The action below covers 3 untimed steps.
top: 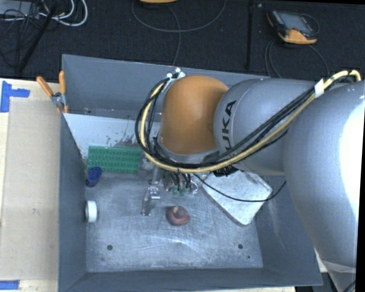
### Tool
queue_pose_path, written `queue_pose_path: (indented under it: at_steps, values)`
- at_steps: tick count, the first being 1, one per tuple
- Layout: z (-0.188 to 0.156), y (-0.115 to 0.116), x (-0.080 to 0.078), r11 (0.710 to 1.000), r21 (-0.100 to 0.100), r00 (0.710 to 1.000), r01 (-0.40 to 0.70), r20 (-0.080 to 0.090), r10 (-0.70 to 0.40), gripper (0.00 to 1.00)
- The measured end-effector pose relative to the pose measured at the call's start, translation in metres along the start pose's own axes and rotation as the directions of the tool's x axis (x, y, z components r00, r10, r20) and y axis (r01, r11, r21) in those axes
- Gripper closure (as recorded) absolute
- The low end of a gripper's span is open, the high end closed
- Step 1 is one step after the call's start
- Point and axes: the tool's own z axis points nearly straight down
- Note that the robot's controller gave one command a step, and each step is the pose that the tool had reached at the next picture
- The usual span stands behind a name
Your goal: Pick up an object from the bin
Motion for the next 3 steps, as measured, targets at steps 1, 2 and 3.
queue_pose_path:
  at_steps: [1, 2, 3]
  values:
    - [0.063, -0.059, 0.032, 0.997, 0.000, 0.997, 0.076, 0.000, -0.076, 0.00]
    - [0.063, -0.105, 0.059, 0.997, -0.002, 0.997, 0.079, 0.012, -0.079, 0.00]
    - [0.062, -0.104, 0.059, 0.997, -0.002, 0.997, 0.079, 0.006, -0.079, 1.00]
